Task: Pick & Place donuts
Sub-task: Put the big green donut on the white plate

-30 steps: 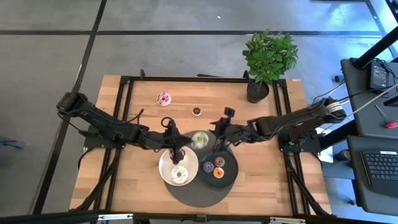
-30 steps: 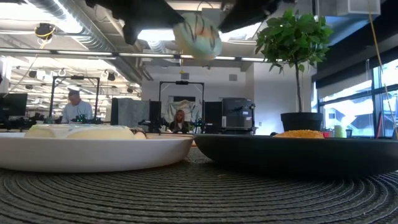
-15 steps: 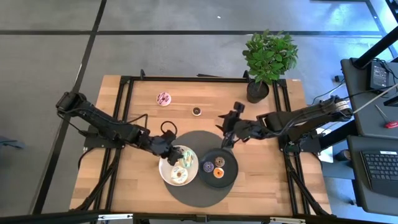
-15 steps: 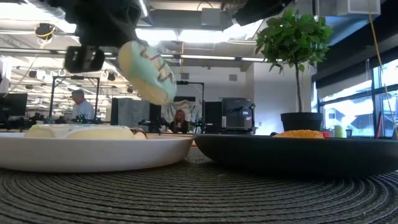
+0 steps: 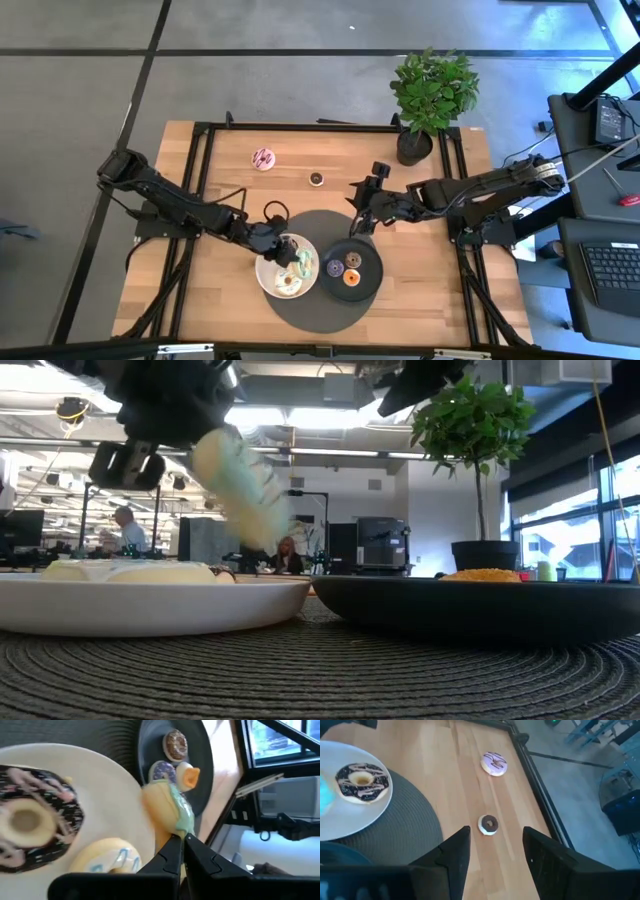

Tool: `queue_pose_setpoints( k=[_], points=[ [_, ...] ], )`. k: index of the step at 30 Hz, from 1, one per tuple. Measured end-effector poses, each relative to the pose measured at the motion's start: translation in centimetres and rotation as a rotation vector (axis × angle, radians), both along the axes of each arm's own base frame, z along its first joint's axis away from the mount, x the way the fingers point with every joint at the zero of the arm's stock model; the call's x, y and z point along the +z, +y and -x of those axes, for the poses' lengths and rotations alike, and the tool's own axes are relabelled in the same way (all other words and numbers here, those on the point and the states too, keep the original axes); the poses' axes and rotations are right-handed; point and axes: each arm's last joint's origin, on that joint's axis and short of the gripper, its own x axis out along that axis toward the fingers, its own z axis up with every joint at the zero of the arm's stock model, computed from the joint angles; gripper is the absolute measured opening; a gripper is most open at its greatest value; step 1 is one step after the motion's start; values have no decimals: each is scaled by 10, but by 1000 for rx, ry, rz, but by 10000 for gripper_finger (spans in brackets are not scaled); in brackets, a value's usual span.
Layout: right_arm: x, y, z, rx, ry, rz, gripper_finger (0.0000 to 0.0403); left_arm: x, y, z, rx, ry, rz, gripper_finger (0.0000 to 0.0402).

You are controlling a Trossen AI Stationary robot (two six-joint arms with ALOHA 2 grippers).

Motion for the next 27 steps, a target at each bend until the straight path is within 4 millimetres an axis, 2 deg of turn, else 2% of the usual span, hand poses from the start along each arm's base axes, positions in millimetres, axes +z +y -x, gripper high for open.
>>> queue_pose_setpoints(
  k=[22,27],
  points=[
    [-3,0,1,-1,31,5,182,-32,-5,-13,-19,102,29,19],
    [-3,0,1,-2,31,3,182,-33,-5,-14,-16,103,26,19]
  ],
)
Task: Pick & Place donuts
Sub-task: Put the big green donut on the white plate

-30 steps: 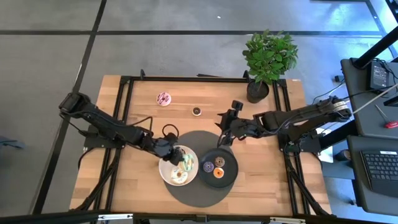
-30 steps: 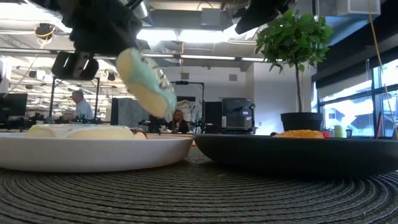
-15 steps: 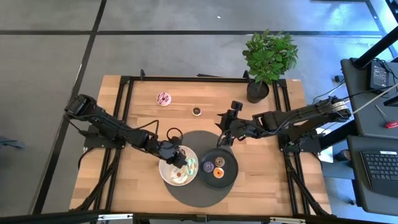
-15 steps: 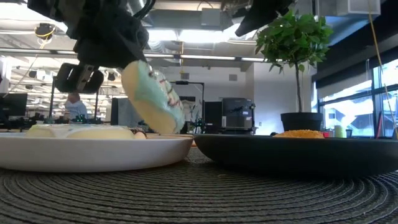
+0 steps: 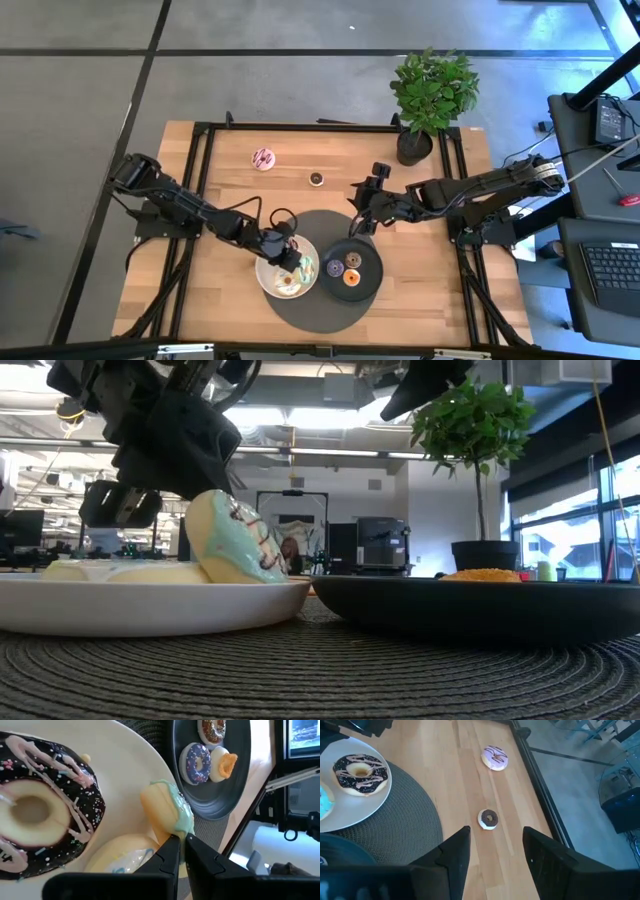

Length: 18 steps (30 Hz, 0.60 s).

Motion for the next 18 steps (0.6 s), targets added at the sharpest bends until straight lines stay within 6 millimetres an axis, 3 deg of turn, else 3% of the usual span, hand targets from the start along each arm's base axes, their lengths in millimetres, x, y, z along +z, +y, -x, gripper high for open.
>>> queue_pose_setpoints(
  k=[9,18],
  points=[
    [0,0,0,1,7,0,182,0,9,-3,3,-10,-32,23],
    [-2,0,2,-26,12,-26,182,0,12,-4,-14,-9,-28,62]
  ],
)
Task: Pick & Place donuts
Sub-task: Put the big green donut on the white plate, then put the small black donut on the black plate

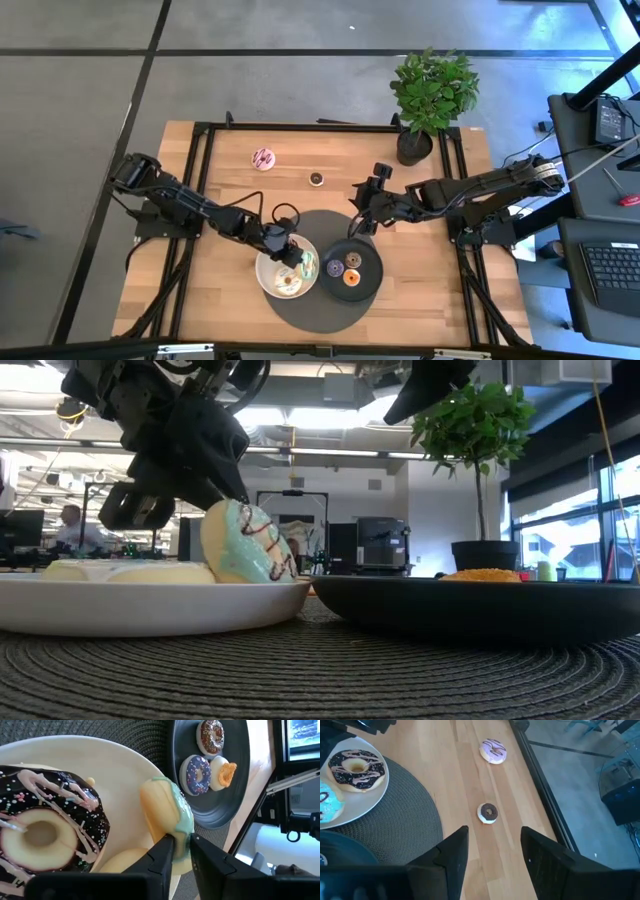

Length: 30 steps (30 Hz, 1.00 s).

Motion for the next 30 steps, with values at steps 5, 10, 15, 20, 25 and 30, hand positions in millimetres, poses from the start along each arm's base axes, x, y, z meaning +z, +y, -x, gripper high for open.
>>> queue_pose_setpoints(
  k=[5,10,15,20,25,30],
  points=[
    [0,0,0,-1,0,0,182,0,0,0,0,0,0,88],
    [0,0,0,-2,-1,-2,182,0,0,0,-11,-5,-14,112],
    [0,0,0,-2,-2,-2,182,8,2,2,2,-34,-42,131],
    [0,0,0,-2,-2,-2,182,17,7,6,-3,-57,-84,137],
    [1,-2,-2,-3,-12,9,182,19,22,20,-11,51,-173,137],
    [-3,-17,-15,-66,-60,3,182,17,44,34,18,191,-351,137]
  ],
)
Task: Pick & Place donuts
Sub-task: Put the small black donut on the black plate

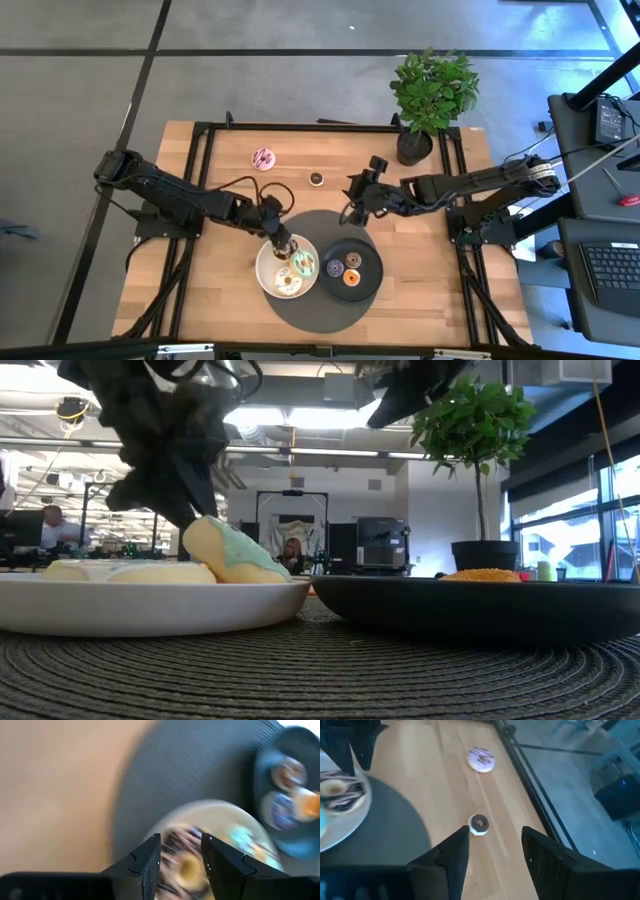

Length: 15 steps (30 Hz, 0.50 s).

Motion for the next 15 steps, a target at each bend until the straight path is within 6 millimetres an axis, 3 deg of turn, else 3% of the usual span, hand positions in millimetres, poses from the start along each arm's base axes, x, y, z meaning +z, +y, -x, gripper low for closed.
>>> queue_pose_setpoints(
  k=[8,15],
  points=[
    [-38,-43,-34,-132,41,-25,182,6,21,-3,43,-33,-320,137],
    [-77,-95,-64,-34,14,-198,182,12,27,-8,32,-70,-453,137]
  ],
)
